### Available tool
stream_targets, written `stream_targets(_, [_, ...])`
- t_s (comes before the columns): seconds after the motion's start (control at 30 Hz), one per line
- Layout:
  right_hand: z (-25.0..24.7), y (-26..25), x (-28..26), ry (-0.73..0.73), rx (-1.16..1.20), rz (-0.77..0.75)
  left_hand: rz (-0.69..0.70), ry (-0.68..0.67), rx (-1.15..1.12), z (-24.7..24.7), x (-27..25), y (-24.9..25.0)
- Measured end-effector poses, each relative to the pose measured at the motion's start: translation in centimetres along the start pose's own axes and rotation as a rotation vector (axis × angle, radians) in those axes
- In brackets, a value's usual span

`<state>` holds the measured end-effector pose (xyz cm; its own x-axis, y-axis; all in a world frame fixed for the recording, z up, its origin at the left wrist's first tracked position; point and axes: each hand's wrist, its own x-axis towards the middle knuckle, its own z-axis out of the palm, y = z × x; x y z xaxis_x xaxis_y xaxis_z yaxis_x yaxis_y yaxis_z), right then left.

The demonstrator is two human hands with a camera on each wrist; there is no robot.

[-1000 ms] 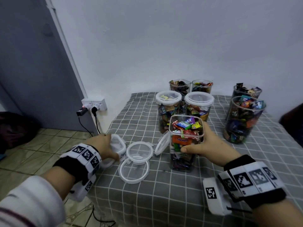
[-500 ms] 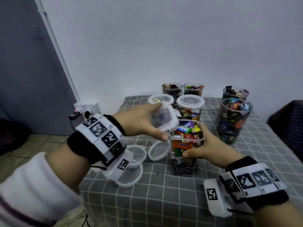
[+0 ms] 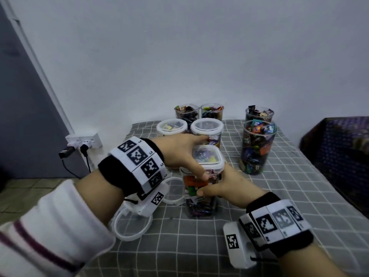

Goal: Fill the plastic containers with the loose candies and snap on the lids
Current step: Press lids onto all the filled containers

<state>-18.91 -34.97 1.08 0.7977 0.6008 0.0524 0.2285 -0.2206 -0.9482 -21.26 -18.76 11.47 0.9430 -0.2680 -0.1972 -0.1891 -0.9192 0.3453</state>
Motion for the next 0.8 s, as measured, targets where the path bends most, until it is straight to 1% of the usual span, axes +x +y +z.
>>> stream_targets(0.07, [0.1, 0.1, 0.0, -0.003, 0.015, -0.023, 0.009, -0.001, 0.026, 0.1, 0.0, -0.1])
stream_targets(0.23, [0.2, 0.5, 0.2, 0.023, 0.005, -0.069, 0.041, 0.029, 0.010, 0.7, -0.5, -0.9])
stream_targets(0.4, [0.3, 0.6, 0.1, 0.040, 0.000, -0.110, 0.085, 0.052, 0.201, 2.5, -0.8, -1.6])
stream_targets(0.5, [0.3, 0.6, -0.1, 0.046, -0.008, -0.116, 0.125, 0.097, 0.212, 3.4, -1.1, -1.9])
stream_targets(0.6, [0.2, 0.7, -0.2, 0.050, -0.028, -0.110, 0.210, 0.188, 0.227, 3.8, -1.1, -2.2])
stream_targets(0.7, [0.1, 0.9, -0.1, 0.051, -0.023, -0.098, 0.338, 0.349, 0.349, 4.6, -1.1, -2.7])
stream_targets(0.8, [0.3, 1.1, 0.0, 0.042, -0.002, -0.104, 0.394, 0.445, 0.430, 5.6, -1.2, -3.4])
